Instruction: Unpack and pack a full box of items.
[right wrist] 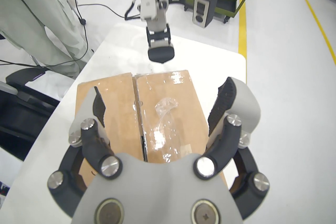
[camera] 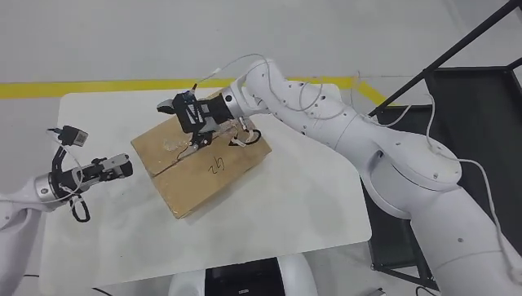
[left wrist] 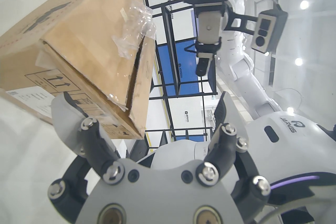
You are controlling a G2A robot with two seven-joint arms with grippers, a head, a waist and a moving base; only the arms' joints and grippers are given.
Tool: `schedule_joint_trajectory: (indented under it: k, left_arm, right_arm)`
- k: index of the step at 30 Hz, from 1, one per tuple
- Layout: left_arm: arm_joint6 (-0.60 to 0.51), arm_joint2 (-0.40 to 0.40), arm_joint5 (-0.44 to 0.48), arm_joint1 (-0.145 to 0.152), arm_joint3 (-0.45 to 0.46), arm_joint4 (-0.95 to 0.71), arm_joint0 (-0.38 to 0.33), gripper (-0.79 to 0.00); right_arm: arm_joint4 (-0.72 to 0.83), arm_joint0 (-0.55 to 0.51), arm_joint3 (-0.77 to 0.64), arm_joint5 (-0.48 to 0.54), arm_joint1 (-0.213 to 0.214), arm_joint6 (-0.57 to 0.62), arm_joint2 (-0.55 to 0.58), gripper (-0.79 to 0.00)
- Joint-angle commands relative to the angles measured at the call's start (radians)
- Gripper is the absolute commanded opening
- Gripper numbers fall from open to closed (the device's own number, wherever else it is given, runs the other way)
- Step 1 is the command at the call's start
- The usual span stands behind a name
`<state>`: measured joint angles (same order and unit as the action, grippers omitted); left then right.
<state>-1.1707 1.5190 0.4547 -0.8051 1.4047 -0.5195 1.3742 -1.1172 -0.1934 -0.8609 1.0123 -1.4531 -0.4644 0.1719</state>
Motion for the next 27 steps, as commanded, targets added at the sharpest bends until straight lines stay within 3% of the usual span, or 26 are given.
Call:
schedule_joint_trajectory:
  k: [1, 9, 19, 27]
  left_arm:
    - [0.053, -0.029, 0.014, -0.009, -0.049, -0.005, -0.029, 0.0]
    - [0.078, -0.082, 0.048, -0.027, -0.151, -0.009, -0.114, 0.0]
    - [0.047, -0.27, 0.085, -0.084, -0.267, -0.036, -0.282, 0.0]
    - [-0.01, -0.424, 0.093, -0.139, -0.299, -0.066, -0.388, 0.0]
  right_arm:
    - [0.018, 0.005, -0.007, 0.0, 0.009, -0.015, -0.002, 0.0]
    - [0.062, 0.018, -0.028, 0.0, 0.061, -0.027, 0.01, 0.0]
    - [0.113, -0.008, -0.101, 0.0, 0.136, 0.06, 0.055, 0.0]
    - [0.144, -0.026, -0.164, 0.0, 0.205, 0.215, 0.089, 0.0]
